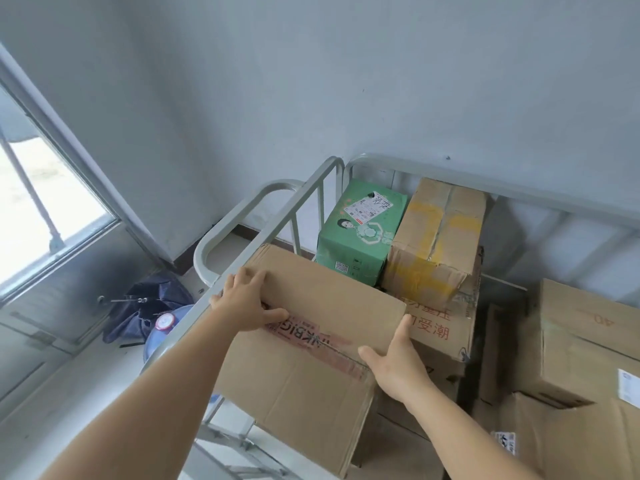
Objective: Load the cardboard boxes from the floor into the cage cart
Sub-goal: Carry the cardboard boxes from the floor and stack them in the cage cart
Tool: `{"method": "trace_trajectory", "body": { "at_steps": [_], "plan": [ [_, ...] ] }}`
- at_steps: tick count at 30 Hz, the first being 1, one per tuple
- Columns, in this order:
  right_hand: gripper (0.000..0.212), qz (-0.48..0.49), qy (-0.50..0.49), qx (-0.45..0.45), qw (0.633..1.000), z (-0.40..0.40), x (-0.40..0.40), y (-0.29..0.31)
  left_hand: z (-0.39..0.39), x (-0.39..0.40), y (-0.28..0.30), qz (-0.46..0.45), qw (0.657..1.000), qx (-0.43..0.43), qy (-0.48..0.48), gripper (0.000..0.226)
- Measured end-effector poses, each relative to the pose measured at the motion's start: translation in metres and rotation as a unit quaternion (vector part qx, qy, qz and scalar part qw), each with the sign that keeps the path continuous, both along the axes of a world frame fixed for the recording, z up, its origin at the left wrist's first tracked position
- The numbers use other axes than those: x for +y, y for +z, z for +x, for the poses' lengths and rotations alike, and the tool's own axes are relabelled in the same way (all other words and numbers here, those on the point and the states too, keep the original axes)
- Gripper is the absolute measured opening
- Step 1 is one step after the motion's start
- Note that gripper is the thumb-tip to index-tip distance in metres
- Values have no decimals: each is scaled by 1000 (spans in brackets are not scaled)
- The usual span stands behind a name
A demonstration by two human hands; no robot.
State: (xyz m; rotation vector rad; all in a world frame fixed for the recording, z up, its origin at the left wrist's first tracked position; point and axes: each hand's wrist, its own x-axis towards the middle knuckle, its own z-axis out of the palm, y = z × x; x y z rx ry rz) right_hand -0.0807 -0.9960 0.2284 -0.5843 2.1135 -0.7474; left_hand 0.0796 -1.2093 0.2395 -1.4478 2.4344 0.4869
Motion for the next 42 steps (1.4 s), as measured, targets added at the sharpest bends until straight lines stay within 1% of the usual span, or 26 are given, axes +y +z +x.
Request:
{"method": "trace_trajectory", "body": {
  "at_steps": [4,7,9,11,12,13,17,18,22,25,27,29,30,32,34,37,42],
  "plan": [
    [99,16,-26,-32,999,16,5,2,4,2,2,3,1000,9,26,101],
    [95,2,-78,-23,997,14,12,3,0,-1,6,15,998,37,48,104],
    [83,8,-114,-5,993,7,19,3,-2,-2,3,33,996,52,61,109],
    [63,15,-135,-4,991,1,26,0,-5,1,0,69,990,86,82,103],
    [57,15,-146,-11,989,-1,29,-1,-7,4,-1,89,986,108,92,98],
    [57,12,-157,-18,987,-2,32,-2,-10,8,0,102,982,124,95,94],
    [70,13,-186,-5,982,-17,46,5,-27,22,2,107,980,159,58,77],
    [69,15,-192,2,981,-24,52,6,-32,27,2,109,980,163,46,73],
    [57,29,-226,29,973,-56,84,17,-63,54,10,97,983,154,-20,52],
    [42,26,-263,38,964,-78,111,26,-93,75,21,97,979,164,-77,32],
    [40,21,-289,43,956,-89,130,32,-113,89,30,107,974,174,-103,28],
    [41,15,-315,50,948,-101,147,39,-132,101,37,107,971,170,-132,18],
    [39,11,-327,52,943,-107,157,43,-141,107,40,105,970,162,-146,20],
    [34,2,-346,55,937,-120,175,52,-159,120,49,108,969,151,-164,32],
    [32,-6,-355,61,933,-133,192,65,-176,133,59,112,965,158,-177,36],
    [33,-33,-367,81,926,-159,214,83,-202,154,79,110,958,187,-189,37],
    [29,-85,-368,115,919,-209,247,113,-248,185,112,105,948,242,-176,31]
  ]
}}
